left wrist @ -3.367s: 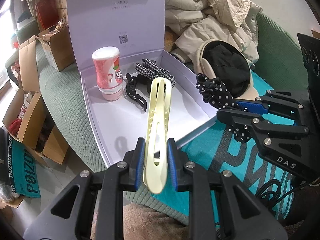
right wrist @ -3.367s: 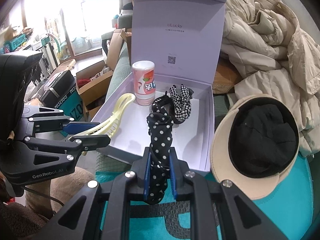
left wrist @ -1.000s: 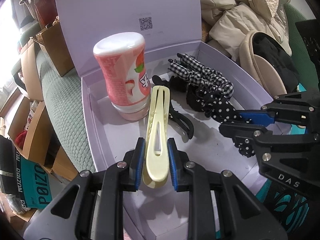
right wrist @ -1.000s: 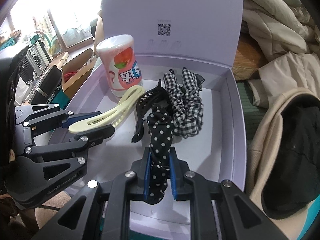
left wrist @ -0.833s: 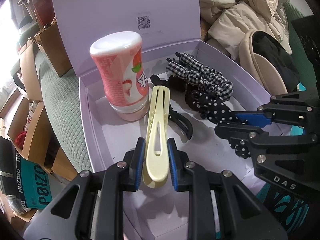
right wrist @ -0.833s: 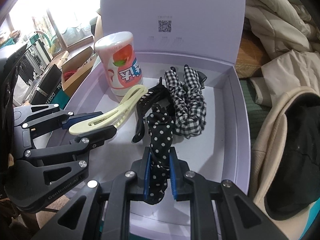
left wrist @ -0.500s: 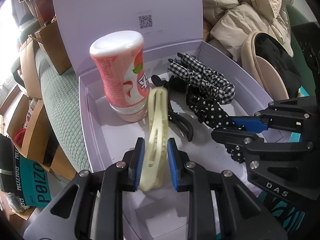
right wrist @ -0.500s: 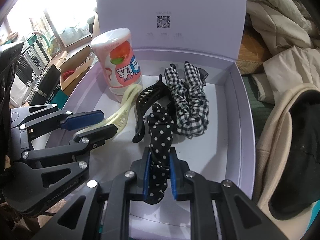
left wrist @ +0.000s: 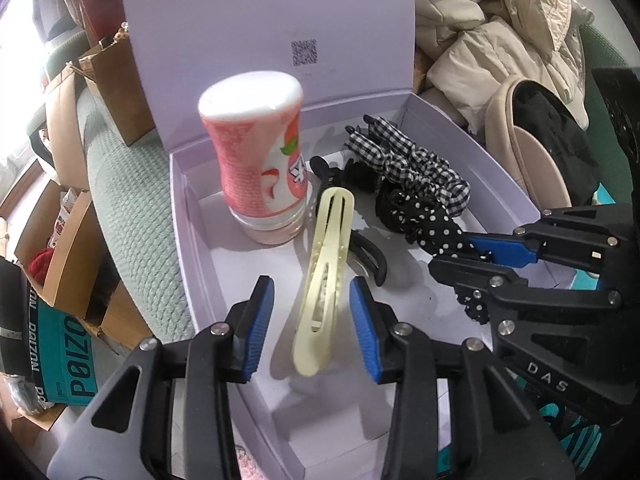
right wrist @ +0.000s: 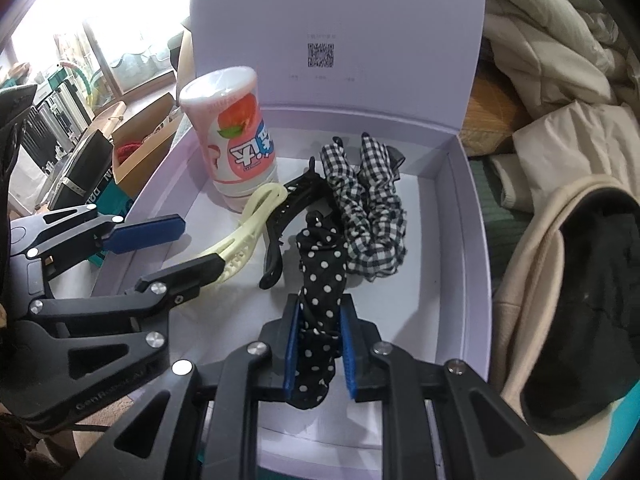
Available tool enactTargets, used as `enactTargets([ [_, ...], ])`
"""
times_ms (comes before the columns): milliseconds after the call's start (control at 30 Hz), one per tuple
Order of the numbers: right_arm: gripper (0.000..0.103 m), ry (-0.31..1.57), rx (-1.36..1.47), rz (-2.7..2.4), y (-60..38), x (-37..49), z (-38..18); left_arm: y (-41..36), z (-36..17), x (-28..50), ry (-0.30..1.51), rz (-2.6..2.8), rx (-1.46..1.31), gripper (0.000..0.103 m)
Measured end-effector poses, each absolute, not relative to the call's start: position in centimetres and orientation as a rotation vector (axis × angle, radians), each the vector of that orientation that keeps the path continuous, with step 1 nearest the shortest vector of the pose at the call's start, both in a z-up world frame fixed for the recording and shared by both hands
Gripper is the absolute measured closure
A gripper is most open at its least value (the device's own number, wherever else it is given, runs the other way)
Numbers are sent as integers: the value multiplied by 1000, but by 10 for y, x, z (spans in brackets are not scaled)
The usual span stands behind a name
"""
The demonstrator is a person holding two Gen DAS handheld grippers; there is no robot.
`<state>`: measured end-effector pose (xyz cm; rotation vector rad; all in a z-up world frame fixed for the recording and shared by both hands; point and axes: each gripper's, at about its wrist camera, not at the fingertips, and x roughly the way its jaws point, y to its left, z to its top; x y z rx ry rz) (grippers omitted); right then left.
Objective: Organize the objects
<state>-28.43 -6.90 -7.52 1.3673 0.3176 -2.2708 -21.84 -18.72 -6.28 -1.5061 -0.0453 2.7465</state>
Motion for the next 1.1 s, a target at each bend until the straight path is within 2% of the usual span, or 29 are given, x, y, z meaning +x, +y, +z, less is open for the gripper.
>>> enactTargets([
  [400, 82, 313, 1286, -2323, -66, -275, -42, -192, -34, -204, -43, 2814, -1433, 62],
  [467, 79, 312, 1279, -2331, -66, -273, -37, -193, -28, -201, -46, 2824, -1417, 61],
  [667, 71, 307, 1244, -2355, -65, -265, -20, -193, -9, -193, -38, 2856, -1369, 51],
  [733, 68, 307, 1231, -2365, -62, -261, -14, -193, -4, -190, -37, 2865, -1358, 45],
  [1100, 49, 300, 1151, -2421, -51, -240, 19, -195, 24, -173, -63, 2921, -1303, 30],
])
